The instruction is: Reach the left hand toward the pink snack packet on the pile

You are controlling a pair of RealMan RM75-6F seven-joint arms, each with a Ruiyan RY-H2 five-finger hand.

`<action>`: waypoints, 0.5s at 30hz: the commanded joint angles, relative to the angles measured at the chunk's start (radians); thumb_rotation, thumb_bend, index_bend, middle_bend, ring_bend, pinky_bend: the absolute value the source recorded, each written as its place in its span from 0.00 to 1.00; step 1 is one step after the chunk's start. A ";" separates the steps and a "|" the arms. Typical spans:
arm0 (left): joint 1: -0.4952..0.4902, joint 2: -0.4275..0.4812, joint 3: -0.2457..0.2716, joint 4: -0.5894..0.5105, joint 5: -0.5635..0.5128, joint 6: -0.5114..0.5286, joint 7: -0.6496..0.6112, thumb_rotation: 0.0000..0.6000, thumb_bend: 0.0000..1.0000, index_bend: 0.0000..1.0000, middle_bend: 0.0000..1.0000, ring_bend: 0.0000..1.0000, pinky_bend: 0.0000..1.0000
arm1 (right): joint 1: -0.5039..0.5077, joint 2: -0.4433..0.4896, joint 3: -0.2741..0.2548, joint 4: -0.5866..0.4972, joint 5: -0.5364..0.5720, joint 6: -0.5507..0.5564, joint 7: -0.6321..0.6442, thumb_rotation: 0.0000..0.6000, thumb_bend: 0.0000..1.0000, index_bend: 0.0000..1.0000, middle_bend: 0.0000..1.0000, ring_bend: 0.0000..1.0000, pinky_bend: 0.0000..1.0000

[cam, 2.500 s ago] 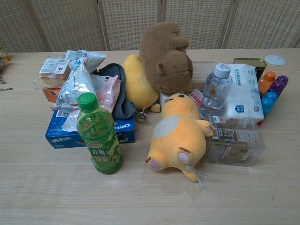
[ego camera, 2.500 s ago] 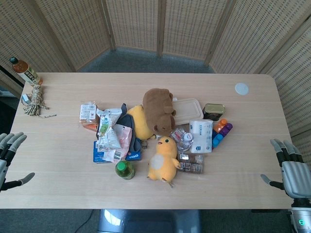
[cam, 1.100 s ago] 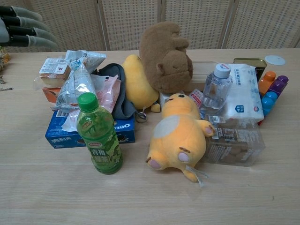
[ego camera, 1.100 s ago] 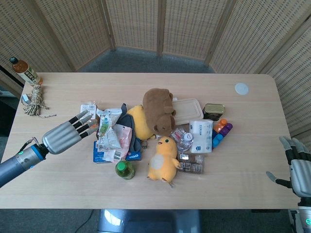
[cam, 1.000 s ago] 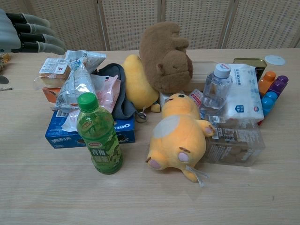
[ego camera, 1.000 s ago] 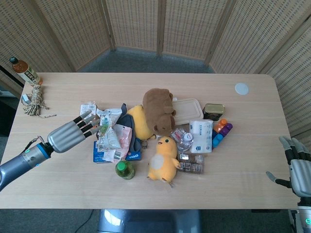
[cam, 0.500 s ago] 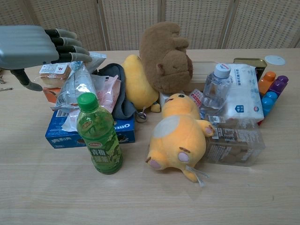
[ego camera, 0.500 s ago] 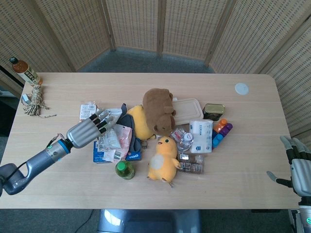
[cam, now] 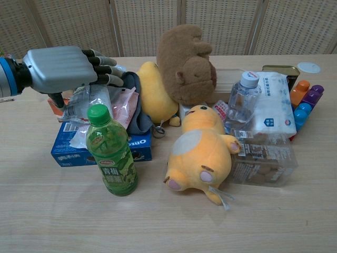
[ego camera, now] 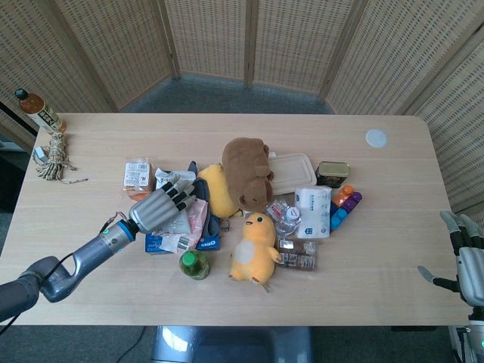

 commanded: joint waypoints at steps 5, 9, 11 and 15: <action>0.002 -0.014 0.018 0.014 0.013 0.071 -0.018 1.00 0.05 0.82 1.00 0.82 0.70 | -0.001 0.001 -0.002 -0.001 -0.004 0.000 -0.001 1.00 0.00 0.00 0.00 0.00 0.00; 0.005 0.018 0.008 -0.027 0.007 0.114 -0.025 1.00 0.06 0.82 1.00 0.83 0.71 | 0.000 -0.002 -0.004 -0.002 -0.006 -0.001 -0.009 1.00 0.00 0.00 0.00 0.00 0.00; 0.006 0.047 -0.004 -0.066 0.003 0.140 -0.025 1.00 0.06 0.82 1.00 0.83 0.71 | 0.000 -0.003 -0.004 -0.002 -0.006 -0.001 -0.013 1.00 0.00 0.00 0.00 0.00 0.00; 0.006 0.139 -0.043 -0.190 -0.006 0.195 -0.018 1.00 0.06 0.83 1.00 0.83 0.71 | 0.000 -0.004 -0.004 -0.003 -0.007 0.000 -0.019 1.00 0.00 0.00 0.00 0.00 0.00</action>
